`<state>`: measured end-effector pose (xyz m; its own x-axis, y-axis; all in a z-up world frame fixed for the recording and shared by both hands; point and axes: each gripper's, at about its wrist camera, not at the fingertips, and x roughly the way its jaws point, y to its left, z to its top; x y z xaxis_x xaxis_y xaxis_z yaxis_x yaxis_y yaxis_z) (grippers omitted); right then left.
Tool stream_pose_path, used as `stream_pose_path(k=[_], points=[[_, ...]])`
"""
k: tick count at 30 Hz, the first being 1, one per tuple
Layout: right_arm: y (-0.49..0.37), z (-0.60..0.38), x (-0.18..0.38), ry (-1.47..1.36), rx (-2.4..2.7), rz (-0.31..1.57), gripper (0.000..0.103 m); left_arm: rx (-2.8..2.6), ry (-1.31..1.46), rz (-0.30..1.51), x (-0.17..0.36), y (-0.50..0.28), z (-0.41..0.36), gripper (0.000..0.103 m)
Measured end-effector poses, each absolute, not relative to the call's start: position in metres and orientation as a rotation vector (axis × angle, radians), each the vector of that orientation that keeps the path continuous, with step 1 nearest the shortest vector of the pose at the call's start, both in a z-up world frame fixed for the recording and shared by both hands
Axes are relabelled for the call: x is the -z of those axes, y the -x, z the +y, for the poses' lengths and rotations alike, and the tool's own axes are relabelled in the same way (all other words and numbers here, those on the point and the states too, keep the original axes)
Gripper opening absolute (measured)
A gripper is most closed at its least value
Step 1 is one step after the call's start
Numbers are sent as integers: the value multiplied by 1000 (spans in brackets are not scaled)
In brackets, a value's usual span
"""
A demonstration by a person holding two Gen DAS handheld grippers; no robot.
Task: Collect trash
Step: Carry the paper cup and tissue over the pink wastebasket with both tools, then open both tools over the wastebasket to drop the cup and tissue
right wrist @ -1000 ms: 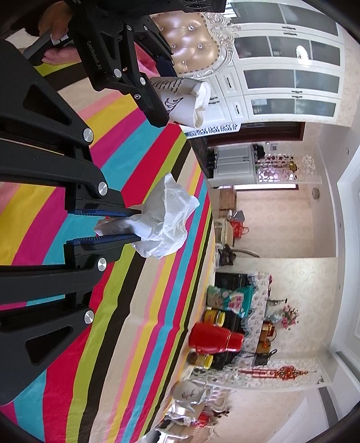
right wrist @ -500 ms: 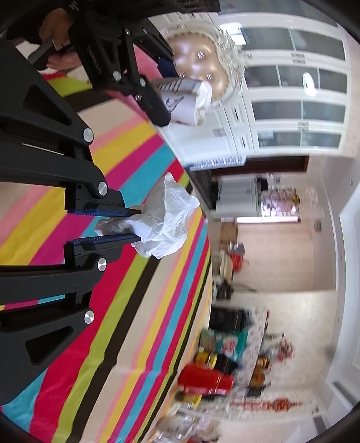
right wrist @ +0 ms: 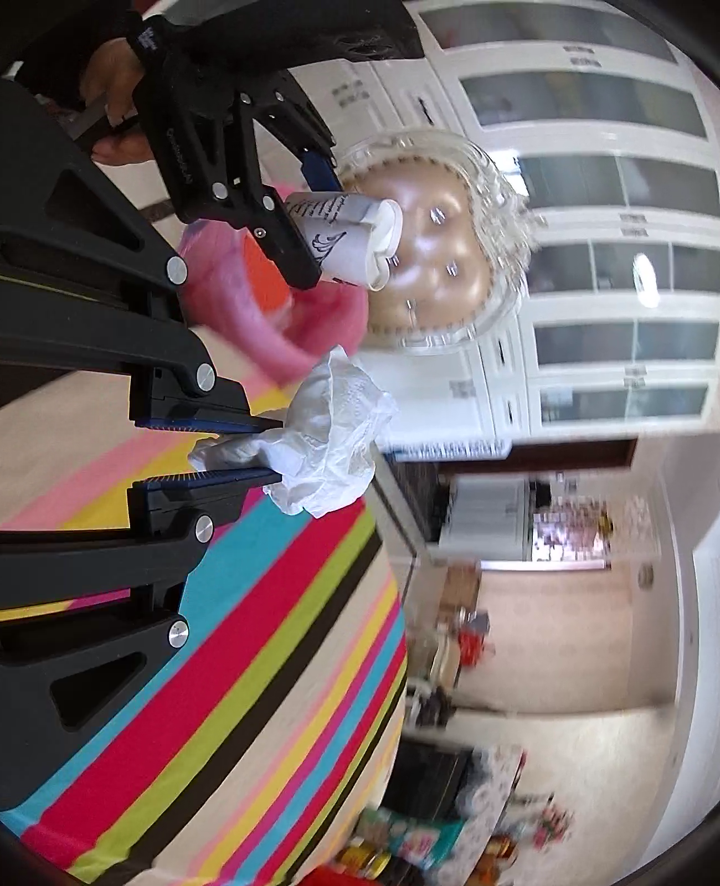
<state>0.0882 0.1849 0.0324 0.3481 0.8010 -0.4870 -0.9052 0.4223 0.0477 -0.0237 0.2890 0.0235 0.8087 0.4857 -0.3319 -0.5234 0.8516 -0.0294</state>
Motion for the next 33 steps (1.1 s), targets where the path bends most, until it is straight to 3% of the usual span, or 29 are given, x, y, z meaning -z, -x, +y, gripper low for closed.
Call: stream_pose_path(k=[12,26,30,33], points=[[-67,300,-15,309,-1333,529,16,-746,165,394,-9,79,414,74],[-76,398,26,413,-1418,643,16,-789,197,466,23,61,486,76],[-87,405,33,401,-1429,669,16,-815,211,459,26,61,498,86],[-91,404,35,395,-1444,673,17,-830,216,463,30,62,503,86]])
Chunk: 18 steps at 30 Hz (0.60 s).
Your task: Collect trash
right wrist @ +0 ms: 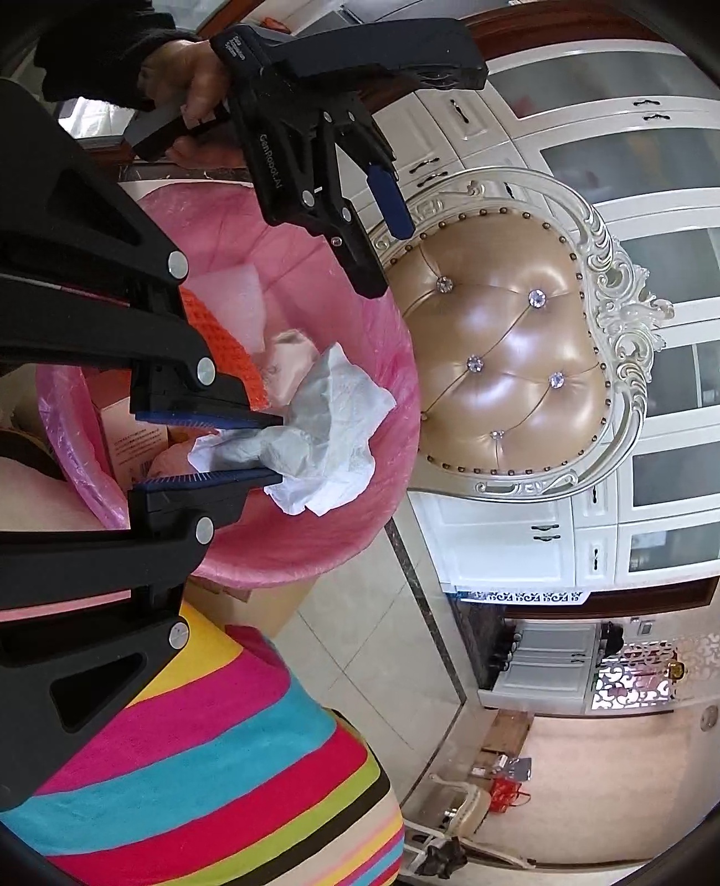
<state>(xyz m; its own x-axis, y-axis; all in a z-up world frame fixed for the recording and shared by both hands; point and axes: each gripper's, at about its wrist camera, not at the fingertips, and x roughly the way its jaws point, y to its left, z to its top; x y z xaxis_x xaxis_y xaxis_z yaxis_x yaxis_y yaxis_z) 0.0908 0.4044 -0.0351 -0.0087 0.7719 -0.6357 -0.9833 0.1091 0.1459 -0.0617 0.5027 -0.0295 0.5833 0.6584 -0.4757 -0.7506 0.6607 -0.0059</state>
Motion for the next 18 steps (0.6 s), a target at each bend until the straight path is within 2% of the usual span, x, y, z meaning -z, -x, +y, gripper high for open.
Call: stream_pose_path(k=[5,8,10,12,14,16,18], points=[[-90,407,33,391,-1475,673,18,-863,222,454,29,71,504,88],[-88,408,29,403,-1478,661,25,-894,226,434,25,81,501,94],[-86,409,25,395,-1487,646,42,-906,230,433,22,86,499,95],[-86,406,21,378,-1468,624,53,-918,222,434,20,90,496,95],[-87,400,17,349,-1468,620,57,-927,214,434,17,94,490,95],[-88,388,12,324,-1456,611,71,-931,210,430,14,98,484,98],[-87,373,5,300,-1441,595,79,-939,201,422,10,102,475,98]])
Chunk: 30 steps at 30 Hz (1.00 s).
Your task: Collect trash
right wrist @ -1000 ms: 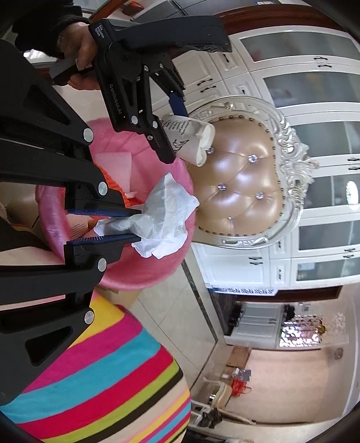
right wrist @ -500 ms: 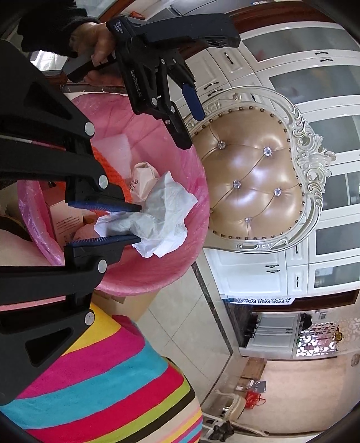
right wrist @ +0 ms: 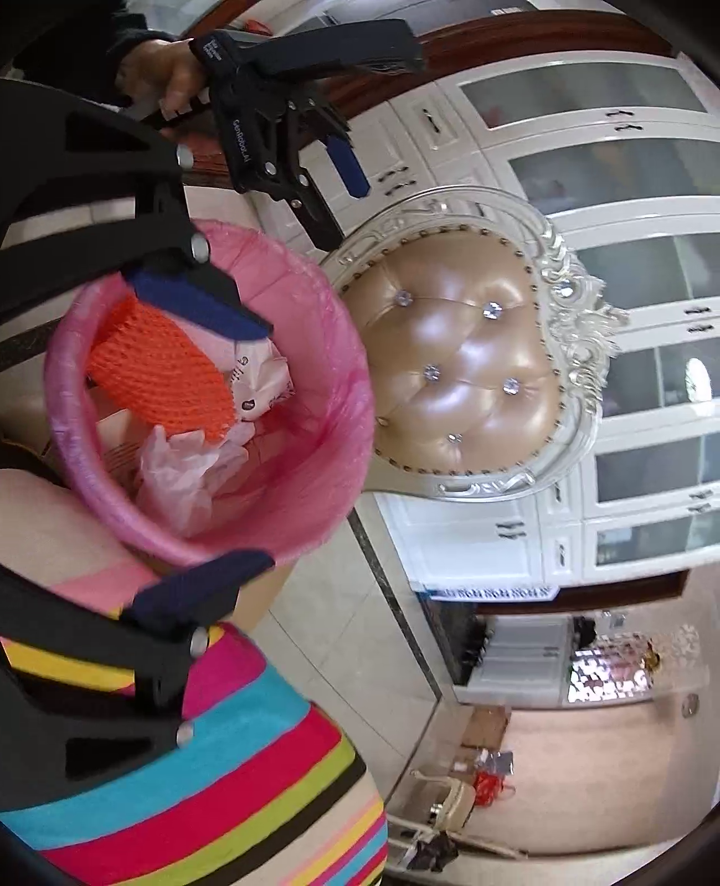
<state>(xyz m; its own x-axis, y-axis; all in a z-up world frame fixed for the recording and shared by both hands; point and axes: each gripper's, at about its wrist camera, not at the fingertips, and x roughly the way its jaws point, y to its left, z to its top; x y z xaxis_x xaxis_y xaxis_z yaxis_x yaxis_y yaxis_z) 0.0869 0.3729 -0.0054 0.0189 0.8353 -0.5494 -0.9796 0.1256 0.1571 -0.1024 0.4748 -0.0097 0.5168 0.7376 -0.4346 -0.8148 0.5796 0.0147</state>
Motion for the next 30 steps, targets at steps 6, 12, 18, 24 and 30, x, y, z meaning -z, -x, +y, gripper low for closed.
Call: stream_pose_path(k=[6,12,18,24,30], points=[[-73,317,-18,341,-1341,510,91,-945,173,372,-11,114,426,98],[-66,243,-31,323,-1269,481,91,-944,154,361,-24,115,376,98],[-60,193,-28,296,-1245,460,91,-914,177,369,-20,117,332,98],[-64,165,-19,300,-1218,450,91,-952,158,394,-15,116,297,98],[-80,149,-13,236,-1193,460,91,-947,129,372,-15,115,266,98]])
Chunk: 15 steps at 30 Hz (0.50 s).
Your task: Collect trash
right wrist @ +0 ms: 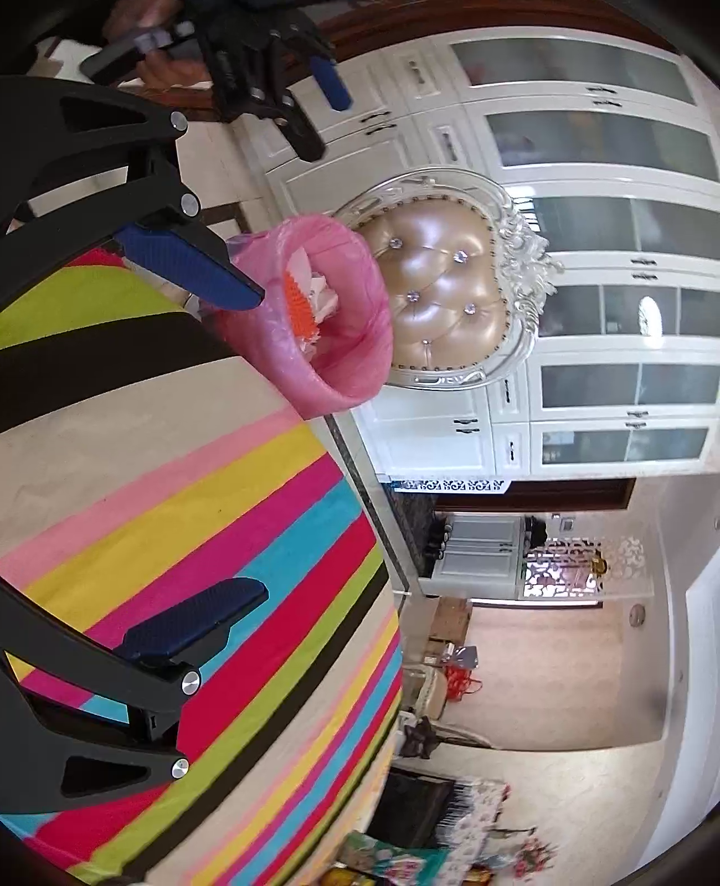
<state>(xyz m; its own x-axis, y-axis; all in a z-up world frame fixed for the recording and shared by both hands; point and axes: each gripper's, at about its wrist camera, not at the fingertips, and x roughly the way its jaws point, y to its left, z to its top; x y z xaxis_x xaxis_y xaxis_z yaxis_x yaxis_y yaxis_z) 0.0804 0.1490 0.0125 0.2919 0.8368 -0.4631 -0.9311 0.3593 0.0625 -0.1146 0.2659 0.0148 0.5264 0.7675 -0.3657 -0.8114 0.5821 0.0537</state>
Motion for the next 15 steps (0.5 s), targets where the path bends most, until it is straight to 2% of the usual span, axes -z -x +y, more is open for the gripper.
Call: stream_pose_path(k=[15], points=[[-62,156,3,281,-1257,463,91,-930,134,402,-2,109,239,98]])
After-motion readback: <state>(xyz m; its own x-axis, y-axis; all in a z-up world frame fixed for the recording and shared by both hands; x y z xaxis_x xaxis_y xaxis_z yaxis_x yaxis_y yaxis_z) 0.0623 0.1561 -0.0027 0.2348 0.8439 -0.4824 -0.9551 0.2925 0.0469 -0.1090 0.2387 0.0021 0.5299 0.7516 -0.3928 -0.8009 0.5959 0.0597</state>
